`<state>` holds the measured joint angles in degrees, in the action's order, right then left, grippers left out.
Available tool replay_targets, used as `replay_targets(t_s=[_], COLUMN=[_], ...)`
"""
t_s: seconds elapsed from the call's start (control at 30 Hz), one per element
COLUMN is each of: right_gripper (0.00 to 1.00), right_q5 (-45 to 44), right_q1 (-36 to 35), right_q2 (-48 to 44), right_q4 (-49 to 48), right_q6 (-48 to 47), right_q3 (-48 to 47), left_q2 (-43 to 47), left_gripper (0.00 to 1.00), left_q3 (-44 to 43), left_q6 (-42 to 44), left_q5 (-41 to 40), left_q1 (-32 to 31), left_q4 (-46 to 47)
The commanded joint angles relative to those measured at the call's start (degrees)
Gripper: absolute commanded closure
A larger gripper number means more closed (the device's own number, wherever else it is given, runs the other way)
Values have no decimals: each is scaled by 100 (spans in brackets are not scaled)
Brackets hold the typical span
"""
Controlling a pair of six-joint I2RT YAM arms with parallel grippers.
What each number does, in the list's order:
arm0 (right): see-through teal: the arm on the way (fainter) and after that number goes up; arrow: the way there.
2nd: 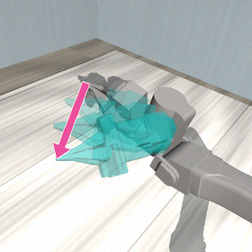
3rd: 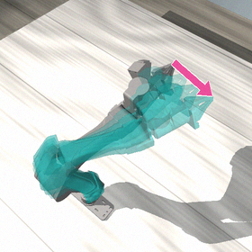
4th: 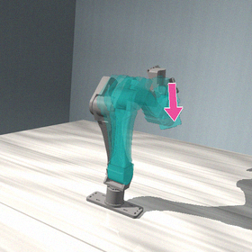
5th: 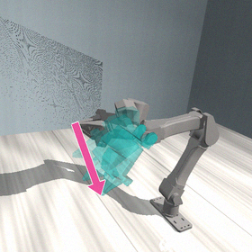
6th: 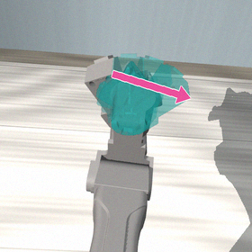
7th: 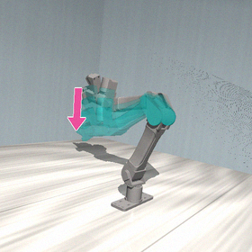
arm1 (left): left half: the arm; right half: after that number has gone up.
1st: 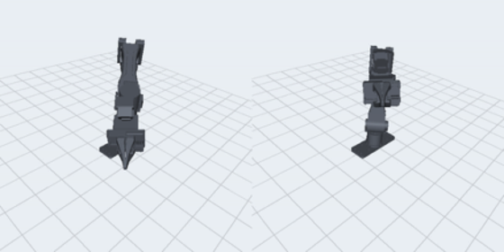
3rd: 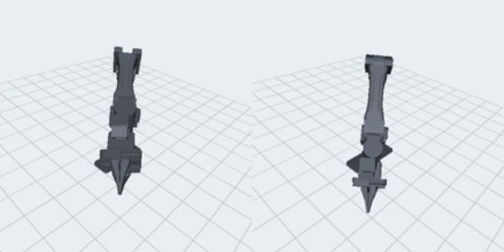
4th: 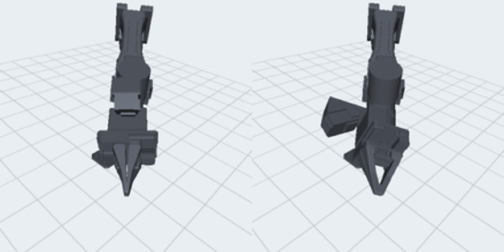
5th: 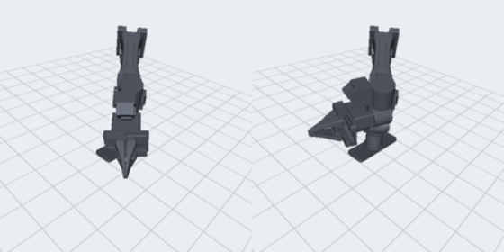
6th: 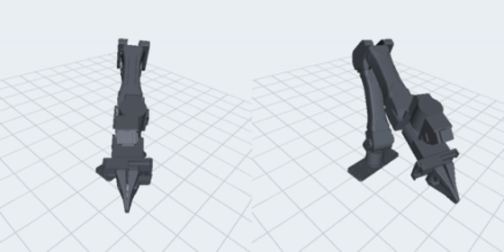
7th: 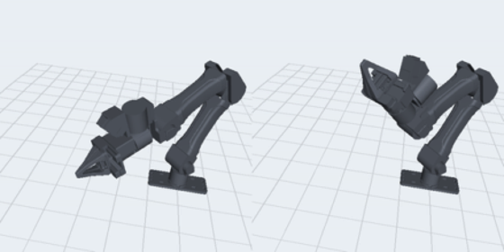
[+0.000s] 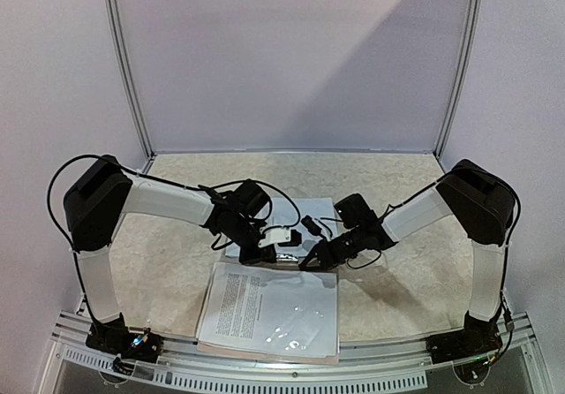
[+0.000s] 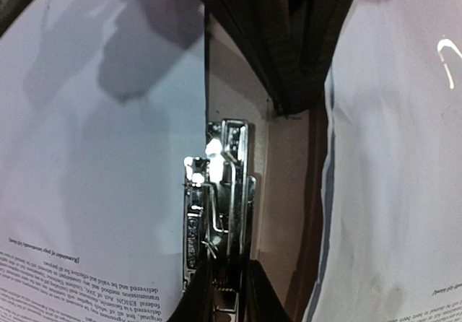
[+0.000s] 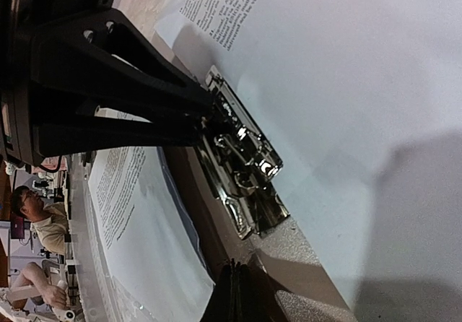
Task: Put the files into the folder
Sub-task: Clamp the file and folder together, then move the folder with files to the center of the board.
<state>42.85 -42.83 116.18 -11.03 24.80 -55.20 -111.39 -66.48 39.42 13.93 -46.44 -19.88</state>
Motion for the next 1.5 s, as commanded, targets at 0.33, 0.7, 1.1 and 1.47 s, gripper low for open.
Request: replay_targets(t_s=[0.33, 0.7, 1.1, 1.47], right_gripper=[97, 93, 38, 39], right_q5=[-319, -656, -2532, -3045], right_q1=[-45, -44, -184, -256], right_q2=[-345, -1192, -980, -835], right_q4=[801, 1393, 3524, 4013], right_q6=[-22, -349, -2227, -1792], right_q3=[-56, -287, -1985, -1754], left_q2=[-222, 272, 1774, 4389], left_gripper=[74, 65, 37, 32], left_q3=[-35, -771, -145, 3426], left_q6=[75, 160, 576, 633], left_q5=[-364, -190, 172, -1164], left_q1=[-15, -15, 1042, 1875], left_q4=[-544, -1103, -2579, -2016])
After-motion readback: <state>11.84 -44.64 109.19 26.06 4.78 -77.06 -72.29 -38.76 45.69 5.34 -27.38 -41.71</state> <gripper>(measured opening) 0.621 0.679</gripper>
